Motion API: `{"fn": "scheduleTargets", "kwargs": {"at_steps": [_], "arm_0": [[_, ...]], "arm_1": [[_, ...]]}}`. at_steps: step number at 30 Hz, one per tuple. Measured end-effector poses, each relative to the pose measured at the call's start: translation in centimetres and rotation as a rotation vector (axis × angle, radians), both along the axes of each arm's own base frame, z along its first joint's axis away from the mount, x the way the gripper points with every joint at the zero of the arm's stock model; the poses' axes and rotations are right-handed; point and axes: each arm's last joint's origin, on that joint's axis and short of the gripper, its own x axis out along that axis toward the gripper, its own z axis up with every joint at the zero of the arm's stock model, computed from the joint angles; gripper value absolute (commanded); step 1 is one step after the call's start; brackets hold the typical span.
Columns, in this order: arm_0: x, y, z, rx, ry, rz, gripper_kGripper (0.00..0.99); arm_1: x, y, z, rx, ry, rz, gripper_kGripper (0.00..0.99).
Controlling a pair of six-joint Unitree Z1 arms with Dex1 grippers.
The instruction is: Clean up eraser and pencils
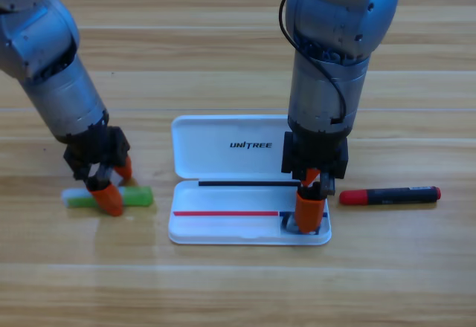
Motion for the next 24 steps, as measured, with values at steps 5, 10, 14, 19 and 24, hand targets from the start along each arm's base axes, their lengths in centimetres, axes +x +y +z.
{"fn": "scheduleTargets", "kwargs": {"at_steps": [5, 10, 14, 19, 24], "arm_0": [[-0.9, 0.7, 0.1, 0.021, 0.005, 0.005, 0.0], [-1.0, 1.3, 0.2, 0.032, 0.022, 0.025, 0.0], [-1.4, 1.7, 0.6, 0.046, 0.037, 0.035, 0.0], [-2.1, 2.1, 2.8, 0.047, 0.03, 0.037, 0.0], [-2.5, 1.1, 8.5, 0.01, -0.031, 0.057, 0.0]], "arm_1": [[-0.2, -0.2, 0.1, -0.003, 0.002, 0.0, 0.779], [-0.9, -1.2, 0.5, -0.017, 0.013, 0.0, 0.779], [-2.0, -2.9, 2.2, -0.025, -0.006, -0.003, 0.779], [-2.3, -5.2, 3.3, -0.042, -0.019, 0.0, 0.779], [-0.3, -7.8, 2.6, -0.07, -0.013, -0.031, 0.778]]}}
